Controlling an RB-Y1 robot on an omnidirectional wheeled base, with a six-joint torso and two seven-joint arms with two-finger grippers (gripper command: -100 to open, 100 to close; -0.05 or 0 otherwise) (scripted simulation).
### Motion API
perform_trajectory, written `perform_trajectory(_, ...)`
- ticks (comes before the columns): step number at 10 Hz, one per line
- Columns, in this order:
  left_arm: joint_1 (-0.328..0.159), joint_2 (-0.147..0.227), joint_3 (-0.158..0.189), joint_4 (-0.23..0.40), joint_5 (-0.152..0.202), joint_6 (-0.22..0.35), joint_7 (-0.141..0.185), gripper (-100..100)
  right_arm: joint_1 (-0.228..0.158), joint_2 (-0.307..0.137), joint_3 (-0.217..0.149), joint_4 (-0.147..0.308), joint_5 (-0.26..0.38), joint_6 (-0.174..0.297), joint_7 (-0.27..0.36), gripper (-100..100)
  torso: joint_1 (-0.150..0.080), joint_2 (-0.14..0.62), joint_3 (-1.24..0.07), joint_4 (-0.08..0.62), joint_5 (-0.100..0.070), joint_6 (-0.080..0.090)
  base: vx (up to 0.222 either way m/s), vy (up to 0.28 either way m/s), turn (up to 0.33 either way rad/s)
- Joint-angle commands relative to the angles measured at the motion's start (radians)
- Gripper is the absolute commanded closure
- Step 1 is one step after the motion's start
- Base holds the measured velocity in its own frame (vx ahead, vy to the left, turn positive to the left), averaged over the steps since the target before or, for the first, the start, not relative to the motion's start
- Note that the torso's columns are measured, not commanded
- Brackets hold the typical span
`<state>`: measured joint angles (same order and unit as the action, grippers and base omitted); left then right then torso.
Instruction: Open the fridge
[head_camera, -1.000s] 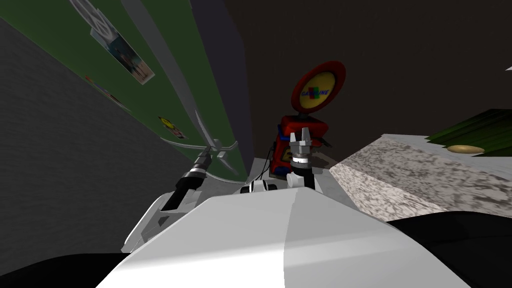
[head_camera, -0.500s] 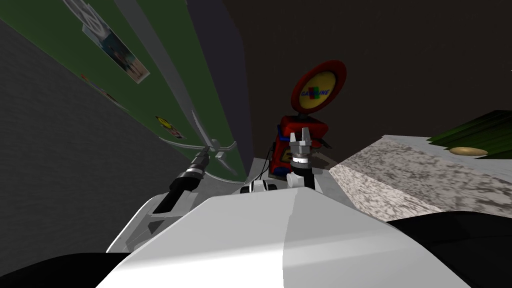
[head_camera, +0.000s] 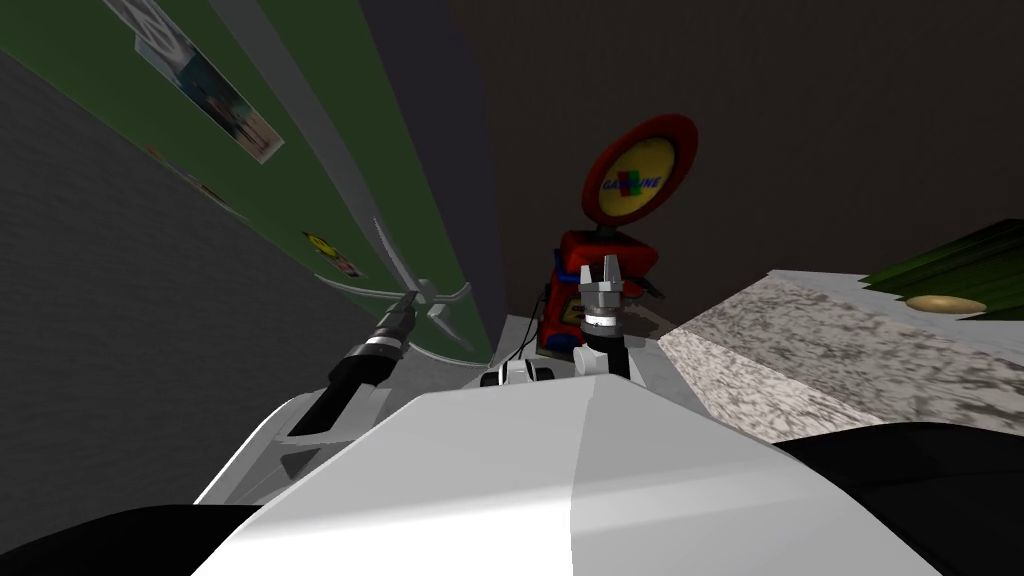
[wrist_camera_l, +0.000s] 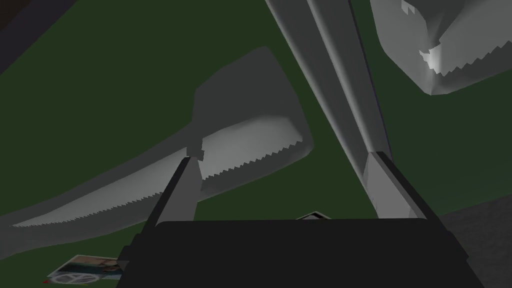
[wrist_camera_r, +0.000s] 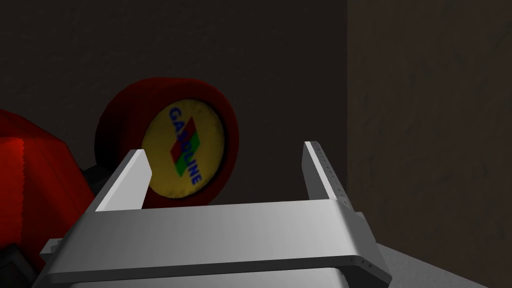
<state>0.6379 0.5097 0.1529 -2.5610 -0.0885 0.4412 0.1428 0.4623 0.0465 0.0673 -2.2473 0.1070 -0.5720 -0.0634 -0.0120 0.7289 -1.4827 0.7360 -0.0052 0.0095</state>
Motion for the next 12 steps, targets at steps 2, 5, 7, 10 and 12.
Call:
perform_trajectory(2,0.003,0.018,-0.005,-0.002,0.007,-0.013,0.004,100,0.000,0.000,0.000,0.000,0.000,0.000,0.000,0,0.008,0.003,0.003,-0.001,0.005,-0.005,-0.048,0.054,-0.033)
perform_trajectory(5,0.008,0.055,-0.022,-0.004,0.022,-0.041,0.012,100,0.000,0.000,0.000,0.000,0.000,0.000,0.000,0,0.020,0.014,0.010,0.004,0.008,-0.009,-0.174,0.231,-0.087)
perform_trajectory(7,0.010,0.073,-0.031,-0.005,0.030,-0.055,0.015,100,0.000,-0.001,-0.001,0.000,0.000,0.000,0.000,0,0.013,0.011,0.008,0.003,0.006,-0.010,-0.208,0.254,-0.061)
perform_trajectory(10,0.014,0.111,-0.048,-0.007,0.045,-0.082,0.022,100,0.000,0.000,0.000,0.000,0.000,0.000,0.000,0,0.007,0.007,0.006,0.002,0.004,-0.010,-0.219,0.210,-0.082)
perform_trajectory(12,0.016,0.129,-0.056,-0.009,0.053,-0.096,0.026,100,-0.001,-0.001,0.000,0.000,0.000,0.000,0.000,0,0.018,0.012,0.008,0.003,0.007,-0.009,-0.243,0.268,-0.096)
